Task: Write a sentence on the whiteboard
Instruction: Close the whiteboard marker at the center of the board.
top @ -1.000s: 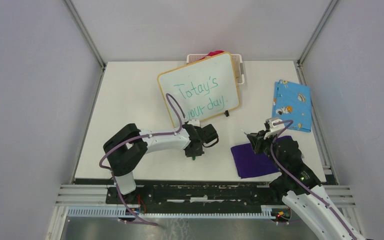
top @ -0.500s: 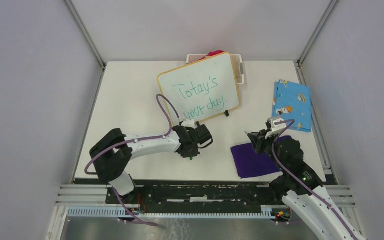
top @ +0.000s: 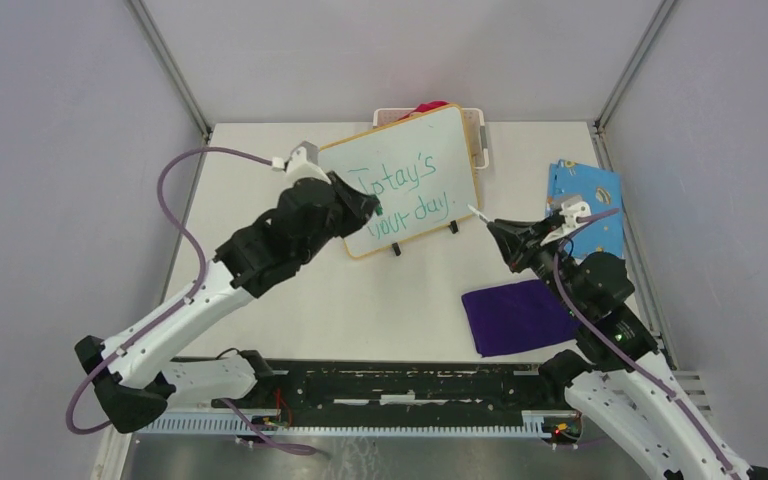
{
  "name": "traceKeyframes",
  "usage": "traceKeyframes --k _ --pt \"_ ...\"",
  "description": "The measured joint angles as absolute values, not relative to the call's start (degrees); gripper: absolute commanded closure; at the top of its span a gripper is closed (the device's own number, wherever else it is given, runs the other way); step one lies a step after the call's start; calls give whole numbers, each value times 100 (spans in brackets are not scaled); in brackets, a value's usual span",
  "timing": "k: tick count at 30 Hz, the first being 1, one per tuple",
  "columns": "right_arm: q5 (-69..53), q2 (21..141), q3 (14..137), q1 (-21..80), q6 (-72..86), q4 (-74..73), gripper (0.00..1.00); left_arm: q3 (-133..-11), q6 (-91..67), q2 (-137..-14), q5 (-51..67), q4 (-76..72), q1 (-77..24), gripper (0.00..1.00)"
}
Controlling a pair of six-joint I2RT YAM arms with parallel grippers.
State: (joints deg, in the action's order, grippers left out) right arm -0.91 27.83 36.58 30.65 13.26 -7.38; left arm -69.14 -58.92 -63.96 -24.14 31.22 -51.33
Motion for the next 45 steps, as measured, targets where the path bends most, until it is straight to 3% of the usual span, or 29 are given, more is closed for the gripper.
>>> traceKeyframes --k 10,22,26,45 --pt "-381 3573 4633 3557 1361 886 100 -7625 -5398 -6195 -1979 1894 -4495 98" --pt "958 4644 4794 6403 244 2366 100 -6869 -5404 -5116 -1914 784 -4495 98" --pt "1367 4864 4762 6943 -75 2995 100 -6744 -5505 -4974 -1916 593 -4495 98" --pt "2263 5686 4818 7384 -244 4156 100 -6357 -6263 -4595 -1909 344 -4495 98"
